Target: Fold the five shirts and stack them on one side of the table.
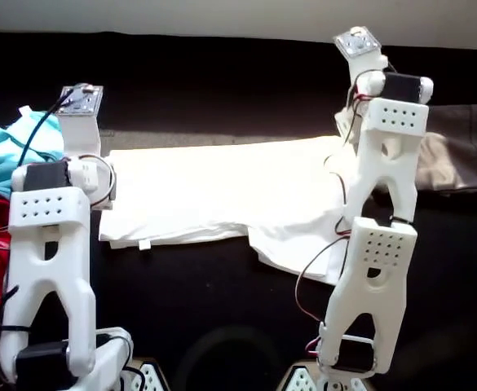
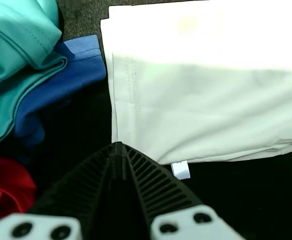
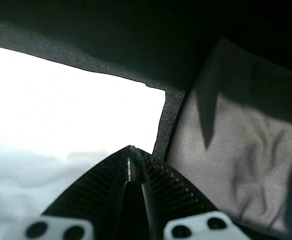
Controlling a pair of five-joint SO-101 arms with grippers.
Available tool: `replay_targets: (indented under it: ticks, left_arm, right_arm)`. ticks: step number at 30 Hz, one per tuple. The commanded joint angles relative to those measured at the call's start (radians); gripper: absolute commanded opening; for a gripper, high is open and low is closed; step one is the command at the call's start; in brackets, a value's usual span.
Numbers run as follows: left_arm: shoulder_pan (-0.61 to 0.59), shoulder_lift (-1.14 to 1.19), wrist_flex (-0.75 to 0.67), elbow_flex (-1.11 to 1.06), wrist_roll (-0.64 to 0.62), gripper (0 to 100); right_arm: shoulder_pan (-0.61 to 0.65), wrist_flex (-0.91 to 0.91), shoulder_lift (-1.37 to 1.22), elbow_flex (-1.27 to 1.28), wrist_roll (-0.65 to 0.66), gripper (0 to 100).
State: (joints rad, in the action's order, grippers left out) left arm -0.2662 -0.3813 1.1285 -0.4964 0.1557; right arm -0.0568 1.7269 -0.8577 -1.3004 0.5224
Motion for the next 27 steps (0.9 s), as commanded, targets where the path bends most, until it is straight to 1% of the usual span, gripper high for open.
replay_targets:
  ticks: [1, 5, 10, 15, 19, 22, 27]
  left_arm:
    - [-0.002, 0.142, -0.037, 0.110, -0.006, 1]
    - [0.005, 0.446, -0.038, 0.297, -0.006, 1]
    - [0.005, 0.730, -0.037, 0.542, -0.006, 1]
    - [0.013, 0.897, -0.037, 0.694, -0.006, 1]
    - [0.022, 0.984, -0.041, 0.762, -0.006, 1]
    - [0.022, 1.047, -0.044, 0.783, -0.006, 1]
    - [0.022, 1.093, -0.038, 0.820, -0.006, 1]
  right_arm:
    - [0.001, 0.041, 0.021, -0.084, -0.063, 0.9]
    - [0.001, 0.041, 0.088, 0.033, -0.069, 0.9]
    - [0.022, 0.041, 0.320, 0.325, -0.071, 0.9]
    - [0.084, 0.035, 0.599, 0.680, -0.071, 0.9]
    - [0.139, 0.021, 0.768, 0.983, -0.071, 0.9]
    - [0.174, -0.067, 0.875, 1.247, -0.071, 0.9]
    - [0.182, -0.343, 1.038, 1.707, -0.063, 0.9]
